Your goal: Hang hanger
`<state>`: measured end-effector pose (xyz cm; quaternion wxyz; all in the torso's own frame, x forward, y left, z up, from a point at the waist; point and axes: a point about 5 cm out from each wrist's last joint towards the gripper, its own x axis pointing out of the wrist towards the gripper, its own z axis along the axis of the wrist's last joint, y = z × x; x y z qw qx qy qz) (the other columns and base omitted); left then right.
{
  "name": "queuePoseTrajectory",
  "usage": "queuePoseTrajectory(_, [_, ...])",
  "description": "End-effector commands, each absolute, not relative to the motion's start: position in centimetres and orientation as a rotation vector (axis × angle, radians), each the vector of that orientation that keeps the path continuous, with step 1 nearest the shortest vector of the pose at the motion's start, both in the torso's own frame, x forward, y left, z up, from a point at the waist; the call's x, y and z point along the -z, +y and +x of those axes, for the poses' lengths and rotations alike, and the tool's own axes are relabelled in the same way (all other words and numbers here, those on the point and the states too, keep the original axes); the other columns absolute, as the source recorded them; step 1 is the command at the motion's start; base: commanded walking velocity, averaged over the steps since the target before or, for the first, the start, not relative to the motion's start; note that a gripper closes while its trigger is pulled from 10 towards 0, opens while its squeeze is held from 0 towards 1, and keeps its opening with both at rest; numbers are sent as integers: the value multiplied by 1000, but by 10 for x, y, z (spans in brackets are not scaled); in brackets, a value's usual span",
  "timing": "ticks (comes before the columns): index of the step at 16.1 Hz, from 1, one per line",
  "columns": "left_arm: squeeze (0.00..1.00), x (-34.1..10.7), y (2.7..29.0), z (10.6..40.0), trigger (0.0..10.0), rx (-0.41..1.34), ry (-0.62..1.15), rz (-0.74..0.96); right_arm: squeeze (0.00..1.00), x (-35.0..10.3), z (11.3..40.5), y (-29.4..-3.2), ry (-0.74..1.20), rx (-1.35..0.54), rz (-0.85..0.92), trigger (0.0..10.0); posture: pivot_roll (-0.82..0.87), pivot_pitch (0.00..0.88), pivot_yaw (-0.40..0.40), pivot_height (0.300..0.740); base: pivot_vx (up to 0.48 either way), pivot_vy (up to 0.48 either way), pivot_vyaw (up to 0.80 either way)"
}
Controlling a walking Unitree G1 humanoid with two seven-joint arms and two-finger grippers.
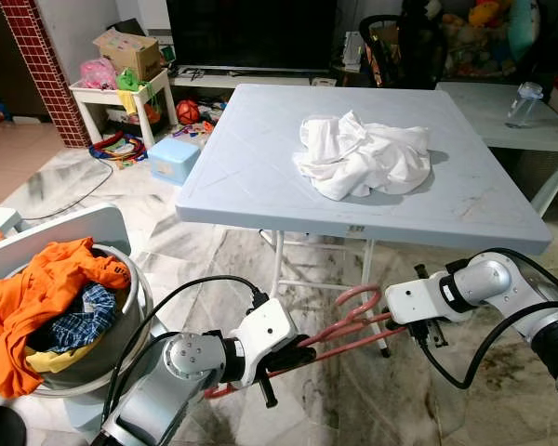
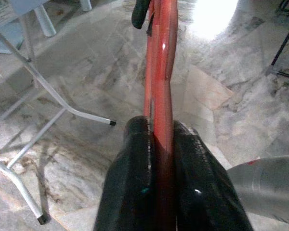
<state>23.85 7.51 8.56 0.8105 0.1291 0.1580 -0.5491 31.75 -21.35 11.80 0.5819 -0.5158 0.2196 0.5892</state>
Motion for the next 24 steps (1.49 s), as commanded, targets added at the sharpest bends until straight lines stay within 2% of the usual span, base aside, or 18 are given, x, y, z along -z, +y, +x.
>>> queuePoseTrajectory(1, [1000,-88,78,243,10000,1151,327,295,0,-126,323,-215,494,-1346,-1223,0,53,0,-26,740,0,0,0])
queuePoseTrajectory(7, [1000,-95,74,248,10000,1114,255,284,0,-122,323,-221,510,-1327,-1238,0,55,0,-39,740,0,0,0])
queuePoseTrajectory(11, [1000,-121,67,254,10000,1083,199,107,0,-120,327,-225,520,-1265,-1254,0,53,0,-31,740,0,0,0])
queuePoseTrajectory(14, [1000,-120,71,254,10000,1086,196,165,0,-117,326,-225,525,-1257,-1255,0,55,0,-25,740,0,0,0])
queuePoseTrajectory(16, [1000,-115,76,254,10000,1046,222,149,0,-112,325,-228,538,-1239,-1261,549,55,0,-24,740,0,0,0])
queuePoseTrajectory(17, [1000,-114,78,254,10000,1003,226,129,0,-111,324,-231,547,-1226,-1255,549,58,0,-24,740,0,0,0])
queuePoseTrajectory(18, [1000,-113,80,254,10000,954,225,114,0,-109,324,-233,553,-1204,-1229,78,61,0,-26,740,0,0,0])
queuePoseTrajectory(19, [1000,-108,89,256,10000,782,186,96,0,-102,321,-242,575,-1122,-1127,0,68,0,-42,740,0,0,0])
queuePoseTrajectory(21, [1000,-103,96,258,10000,605,147,84,0,-88,312,-248,588,-1075,-1003,118,78,0,-52,740,0,0,0])
queuePoseTrajectory(22, [1000,-105,101,260,10000,478,107,78,0,-79,303,-245,572,-1066,-877,4353,79,0,-53,740,0,0,0])
queuePoseTrajectory(23, [1000,-105,102,260,10000,449,100,80,0,-78,301,-244,567,-1065,-855,4353,78,0,-53,740,0,0,0])
queuePoseTrajectory(24, [1000,-107,103,260,10000,416,84,68,0,-79,295,-231,497,-1087,-718,10000,72,2,-50,740,0,0,0])
